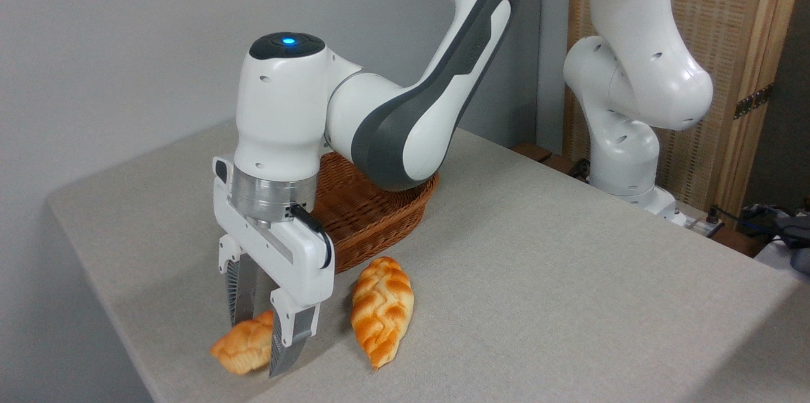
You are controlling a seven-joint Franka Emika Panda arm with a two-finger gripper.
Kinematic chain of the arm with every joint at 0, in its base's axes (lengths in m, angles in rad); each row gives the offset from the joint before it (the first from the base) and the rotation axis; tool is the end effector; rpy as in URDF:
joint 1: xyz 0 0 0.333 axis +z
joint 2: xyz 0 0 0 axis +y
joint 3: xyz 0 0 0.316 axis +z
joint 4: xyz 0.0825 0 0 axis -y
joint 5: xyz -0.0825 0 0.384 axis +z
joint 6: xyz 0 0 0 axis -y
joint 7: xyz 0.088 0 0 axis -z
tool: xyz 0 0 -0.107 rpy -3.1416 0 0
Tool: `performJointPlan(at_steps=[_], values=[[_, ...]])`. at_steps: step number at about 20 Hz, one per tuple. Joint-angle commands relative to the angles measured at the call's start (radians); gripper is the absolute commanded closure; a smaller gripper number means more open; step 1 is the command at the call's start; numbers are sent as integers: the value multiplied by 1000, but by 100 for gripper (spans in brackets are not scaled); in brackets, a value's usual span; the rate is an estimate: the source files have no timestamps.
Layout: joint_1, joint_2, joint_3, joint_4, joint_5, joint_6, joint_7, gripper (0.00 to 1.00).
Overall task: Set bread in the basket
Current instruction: 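Close the gripper fingers around the round bun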
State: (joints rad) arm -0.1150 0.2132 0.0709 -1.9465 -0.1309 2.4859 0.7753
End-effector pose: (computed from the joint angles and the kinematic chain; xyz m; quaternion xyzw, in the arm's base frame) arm 0.6295 -0.0293 0.4068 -0.9204 0.3532 -0.1663 0.0203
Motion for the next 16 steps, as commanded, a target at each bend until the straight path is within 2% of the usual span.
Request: performJointPlan(at_steps=[1,3,5,16], values=[[0,11,-3,8,-18,13,15,25],[0,9,-5,8,-19,13,12,53],[0,9,-5,9,-19,13,13,62],[-2,5,-6,9,-19,11,15,66]])
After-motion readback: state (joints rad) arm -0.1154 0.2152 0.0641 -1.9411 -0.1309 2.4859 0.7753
